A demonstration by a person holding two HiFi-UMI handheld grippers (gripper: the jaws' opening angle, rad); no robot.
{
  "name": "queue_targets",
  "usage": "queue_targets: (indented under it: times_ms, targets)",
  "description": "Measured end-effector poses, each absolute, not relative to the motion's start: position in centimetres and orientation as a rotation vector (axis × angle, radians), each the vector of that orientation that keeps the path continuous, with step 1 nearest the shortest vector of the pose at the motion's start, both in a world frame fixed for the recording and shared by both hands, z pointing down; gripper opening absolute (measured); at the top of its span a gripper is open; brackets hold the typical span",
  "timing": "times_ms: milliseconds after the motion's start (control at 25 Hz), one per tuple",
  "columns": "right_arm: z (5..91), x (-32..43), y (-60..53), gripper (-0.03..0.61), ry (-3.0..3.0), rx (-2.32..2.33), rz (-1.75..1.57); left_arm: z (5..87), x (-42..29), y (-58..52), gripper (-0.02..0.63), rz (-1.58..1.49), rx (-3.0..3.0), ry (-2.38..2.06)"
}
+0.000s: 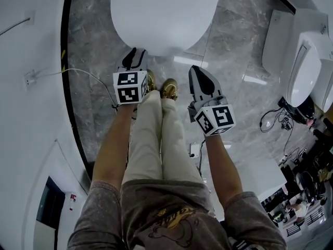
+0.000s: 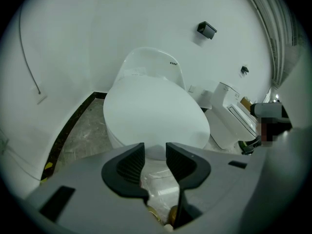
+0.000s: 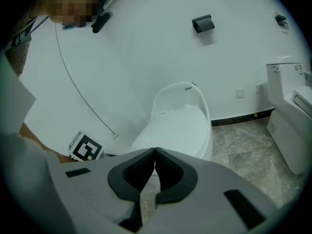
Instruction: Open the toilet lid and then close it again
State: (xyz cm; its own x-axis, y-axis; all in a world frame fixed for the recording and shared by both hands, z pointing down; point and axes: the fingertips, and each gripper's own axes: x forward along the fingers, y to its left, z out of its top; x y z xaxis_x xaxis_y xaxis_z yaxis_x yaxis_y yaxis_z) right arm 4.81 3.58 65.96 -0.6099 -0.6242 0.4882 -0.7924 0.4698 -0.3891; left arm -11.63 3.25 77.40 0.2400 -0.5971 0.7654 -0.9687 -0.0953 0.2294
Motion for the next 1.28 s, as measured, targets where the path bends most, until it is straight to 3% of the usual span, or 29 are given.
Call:
queue_targets:
  times_ms: [320,1040,1280]
  targets:
    - [58.3,4.6,2.8,0.026,-2.492,1.207,0.807,67.0,-10.9,1.6,0.140,0.568,1.844,-1.469]
    - [29.4,7.1,5.4,0.026,-2.691,1.261,0.617,29.7,-6.3,3.2,0.139,0.321,2.222,-1.440]
    - [23.6,9.3,7.4,0.026,-2.746,1.295,0.470,22.7,-6.7,6.5,0.102,0.226,2.360,-1.455]
